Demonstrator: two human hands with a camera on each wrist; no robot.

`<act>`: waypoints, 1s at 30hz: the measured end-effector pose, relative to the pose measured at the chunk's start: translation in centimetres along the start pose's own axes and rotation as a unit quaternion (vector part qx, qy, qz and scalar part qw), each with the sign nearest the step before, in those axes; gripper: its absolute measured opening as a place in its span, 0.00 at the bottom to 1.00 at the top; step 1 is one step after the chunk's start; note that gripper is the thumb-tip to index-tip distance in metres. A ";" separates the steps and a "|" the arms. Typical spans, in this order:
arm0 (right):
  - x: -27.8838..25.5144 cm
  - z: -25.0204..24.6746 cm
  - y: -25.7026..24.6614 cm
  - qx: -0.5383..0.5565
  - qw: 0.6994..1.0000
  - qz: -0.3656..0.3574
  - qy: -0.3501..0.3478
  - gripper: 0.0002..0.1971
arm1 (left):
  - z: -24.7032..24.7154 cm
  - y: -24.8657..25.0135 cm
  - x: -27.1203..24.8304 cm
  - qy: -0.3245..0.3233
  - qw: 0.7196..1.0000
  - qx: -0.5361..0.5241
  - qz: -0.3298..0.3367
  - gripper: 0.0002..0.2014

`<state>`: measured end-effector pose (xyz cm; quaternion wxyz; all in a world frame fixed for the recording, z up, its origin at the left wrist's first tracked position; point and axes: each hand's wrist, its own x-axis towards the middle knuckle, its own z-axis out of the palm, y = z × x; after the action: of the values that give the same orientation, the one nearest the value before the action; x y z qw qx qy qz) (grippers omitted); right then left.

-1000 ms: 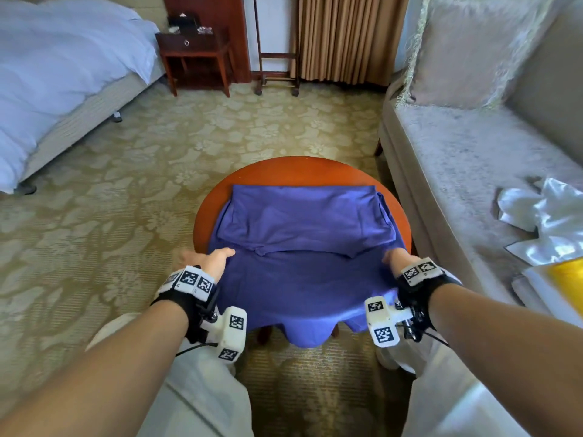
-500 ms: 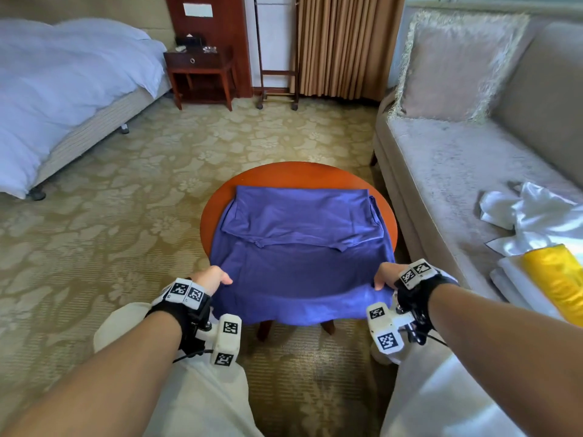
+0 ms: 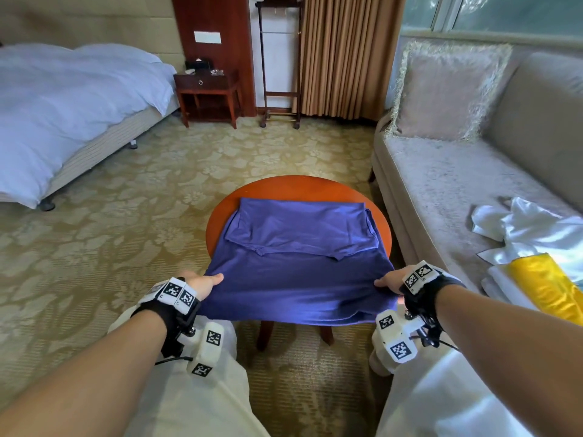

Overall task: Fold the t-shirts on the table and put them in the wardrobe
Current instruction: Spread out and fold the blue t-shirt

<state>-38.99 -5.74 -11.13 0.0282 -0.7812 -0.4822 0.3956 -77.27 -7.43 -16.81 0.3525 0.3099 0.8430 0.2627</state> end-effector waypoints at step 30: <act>-2.1 -5.4 -0.6 0.441 0.897 -0.013 0.005 0.15 | -4.7 4.5 -3.2 -0.127 0.941 -0.311 0.043 0.17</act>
<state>-36.42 -5.26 -5.96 0.3776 -0.6846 -0.2676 0.5632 -77.55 -7.73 -9.54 0.5239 0.2523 0.6533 0.4848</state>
